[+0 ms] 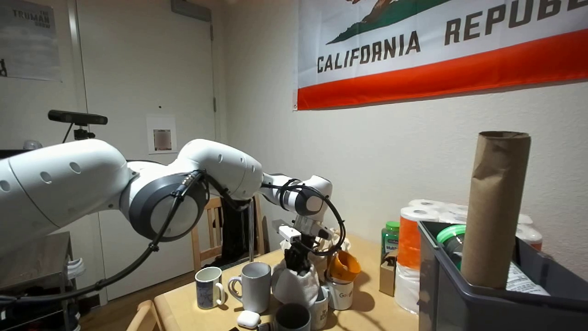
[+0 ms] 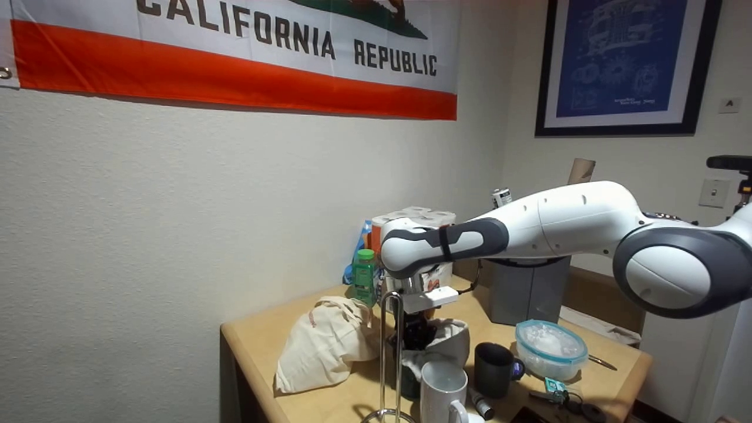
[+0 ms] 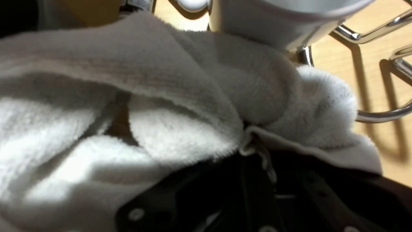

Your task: Pick up the towel from the table, wipe the black cup and put the towel back on the table

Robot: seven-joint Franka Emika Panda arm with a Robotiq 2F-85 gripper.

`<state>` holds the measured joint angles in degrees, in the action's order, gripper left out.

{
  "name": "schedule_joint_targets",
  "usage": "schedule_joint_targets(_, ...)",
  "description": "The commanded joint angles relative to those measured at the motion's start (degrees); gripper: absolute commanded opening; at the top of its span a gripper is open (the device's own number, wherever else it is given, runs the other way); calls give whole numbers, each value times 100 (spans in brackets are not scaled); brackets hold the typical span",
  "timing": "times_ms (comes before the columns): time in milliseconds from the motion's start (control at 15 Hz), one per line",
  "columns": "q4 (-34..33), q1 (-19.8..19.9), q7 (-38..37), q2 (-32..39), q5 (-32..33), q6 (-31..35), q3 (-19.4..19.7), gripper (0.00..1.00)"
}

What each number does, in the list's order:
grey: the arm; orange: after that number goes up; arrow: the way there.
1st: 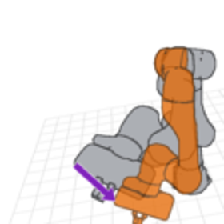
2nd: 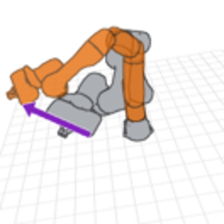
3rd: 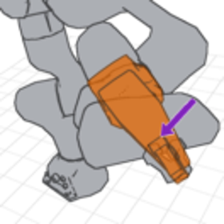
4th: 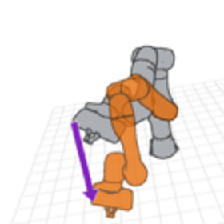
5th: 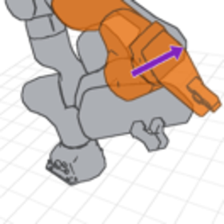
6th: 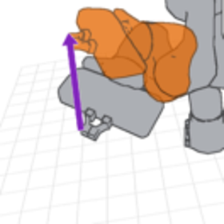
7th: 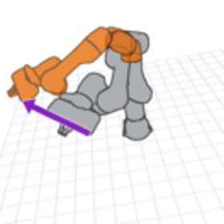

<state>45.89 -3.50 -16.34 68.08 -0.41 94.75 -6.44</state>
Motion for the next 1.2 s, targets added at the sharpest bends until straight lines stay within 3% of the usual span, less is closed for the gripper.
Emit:
schedule_joint_targets(0,-20,-177,-279,200,220,475,223,2)
schedule_joint_targets(267,-35,-23,92,137,0,210,-7,2)
schedule_joint_targets(467,-163,229,663,242,-297,-378,-298,2)
schedule_joint_targets(600,-218,264,661,281,-290,-693,-288,2)
schedule_joint_targets(800,-196,53,129,234,72,-551,58,2)
schedule_joint_targets(1133,-140,-64,-29,200,152,-36,127,2)
